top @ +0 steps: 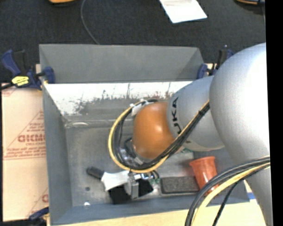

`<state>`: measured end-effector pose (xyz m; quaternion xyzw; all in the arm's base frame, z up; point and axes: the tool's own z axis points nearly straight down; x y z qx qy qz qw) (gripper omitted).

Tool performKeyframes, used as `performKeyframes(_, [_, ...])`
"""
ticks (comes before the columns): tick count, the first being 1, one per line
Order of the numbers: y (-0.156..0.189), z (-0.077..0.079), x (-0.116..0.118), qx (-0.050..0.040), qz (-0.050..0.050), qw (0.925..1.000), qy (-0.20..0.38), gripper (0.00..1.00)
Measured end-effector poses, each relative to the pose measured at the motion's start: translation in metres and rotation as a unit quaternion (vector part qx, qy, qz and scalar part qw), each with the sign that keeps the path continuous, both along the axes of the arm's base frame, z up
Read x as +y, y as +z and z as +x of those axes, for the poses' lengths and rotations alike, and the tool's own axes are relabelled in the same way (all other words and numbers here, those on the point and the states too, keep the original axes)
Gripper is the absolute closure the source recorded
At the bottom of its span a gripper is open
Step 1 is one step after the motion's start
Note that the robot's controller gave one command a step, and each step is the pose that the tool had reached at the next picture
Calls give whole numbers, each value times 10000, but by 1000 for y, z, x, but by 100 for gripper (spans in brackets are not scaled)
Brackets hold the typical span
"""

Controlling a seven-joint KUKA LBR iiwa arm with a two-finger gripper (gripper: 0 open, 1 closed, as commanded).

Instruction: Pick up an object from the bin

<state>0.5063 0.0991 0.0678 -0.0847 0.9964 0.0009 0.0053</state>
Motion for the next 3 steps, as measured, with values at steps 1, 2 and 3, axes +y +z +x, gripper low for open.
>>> performKeyframes(1, [4, 5, 0, -70, 0, 9991, 409, 100])
performKeyframes(2, [4, 5, 0, -70, 2, 9992, 404, 100])
performKeyframes(3, [23, 3, -1, -52, -4, 9992, 397, 100])
